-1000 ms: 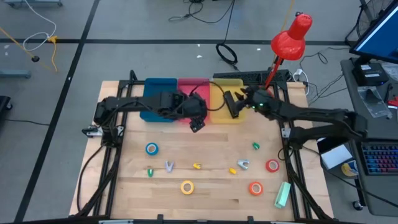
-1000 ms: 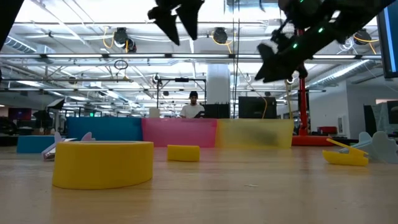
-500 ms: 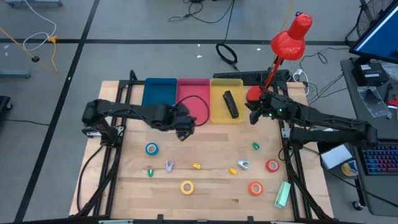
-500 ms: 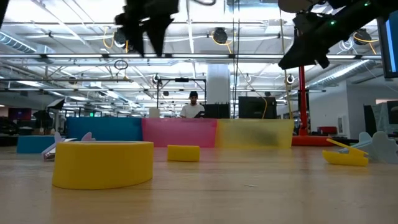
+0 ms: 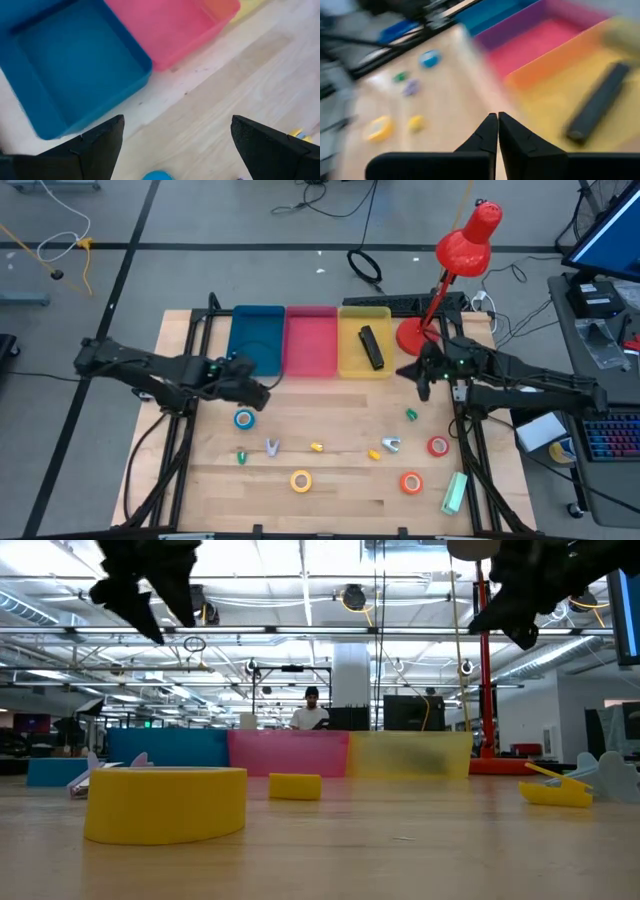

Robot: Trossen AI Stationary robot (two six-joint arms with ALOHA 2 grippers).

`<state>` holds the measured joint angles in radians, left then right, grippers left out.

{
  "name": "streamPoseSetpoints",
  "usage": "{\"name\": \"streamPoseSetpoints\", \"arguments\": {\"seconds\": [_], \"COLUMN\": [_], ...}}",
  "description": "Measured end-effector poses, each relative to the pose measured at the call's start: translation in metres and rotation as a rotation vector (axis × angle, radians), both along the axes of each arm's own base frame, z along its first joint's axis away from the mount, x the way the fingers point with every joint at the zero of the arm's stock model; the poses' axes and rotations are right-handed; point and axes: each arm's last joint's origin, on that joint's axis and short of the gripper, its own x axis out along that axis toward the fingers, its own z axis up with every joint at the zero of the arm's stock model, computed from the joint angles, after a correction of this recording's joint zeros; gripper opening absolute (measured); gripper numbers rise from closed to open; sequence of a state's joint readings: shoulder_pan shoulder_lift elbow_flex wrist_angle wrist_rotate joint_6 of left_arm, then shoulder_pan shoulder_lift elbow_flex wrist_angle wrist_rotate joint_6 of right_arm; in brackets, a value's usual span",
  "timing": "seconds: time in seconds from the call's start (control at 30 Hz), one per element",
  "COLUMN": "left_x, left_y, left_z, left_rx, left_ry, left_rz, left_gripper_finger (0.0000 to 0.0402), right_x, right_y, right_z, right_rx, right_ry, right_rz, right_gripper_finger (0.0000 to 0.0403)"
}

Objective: Pick and place Stapler, Stapler remover, tape
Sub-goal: Put the large light green stapler into the yellow bin

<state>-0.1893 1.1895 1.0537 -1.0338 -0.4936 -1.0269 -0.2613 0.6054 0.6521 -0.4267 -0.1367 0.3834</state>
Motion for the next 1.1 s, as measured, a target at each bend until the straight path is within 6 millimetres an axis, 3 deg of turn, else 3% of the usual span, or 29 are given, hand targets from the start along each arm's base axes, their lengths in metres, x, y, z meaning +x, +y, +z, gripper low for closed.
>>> {"name": "streamPoseSetpoints", "arguments": {"seconds": [0.2,0.5,0.73,0.9,1.1], "left_x": [-0.027,-0.036,-0.033,-0.032,-0.031], "left_y": [0.002,0.004,0.004,0.003,0.004], "left_z": [-0.021,-0.037,-0.037,-0.036,-0.036], "left_rx": [-0.039,-0.068,-0.074,-0.077,-0.081], "left_ry": [-0.088,-0.107,-0.13,-0.146,-0.151], "left_rz": [0.043,0.093,0.093,0.094,0.102], "left_gripper_finger": [0.0361,0.0365,0.0358,0.0364,0.0364], "right_x": [-0.002,0.001,0.008,-0.002,-0.014], "right_y": [0.017,0.048,0.08,0.104,0.133], "right_z": [0.0,-0.003,-0.024,-0.041,-0.033], "right_rx": [0.165,0.132,0.123,0.125,0.052], "right_ry": [-0.019,-0.021,0.164,0.391,0.468], "right_rz": [0.378,0.801,1.054,1.245,1.464], "right_gripper_finger": [0.0002,0.0001,0.0001,0.0001,0.0001]}}
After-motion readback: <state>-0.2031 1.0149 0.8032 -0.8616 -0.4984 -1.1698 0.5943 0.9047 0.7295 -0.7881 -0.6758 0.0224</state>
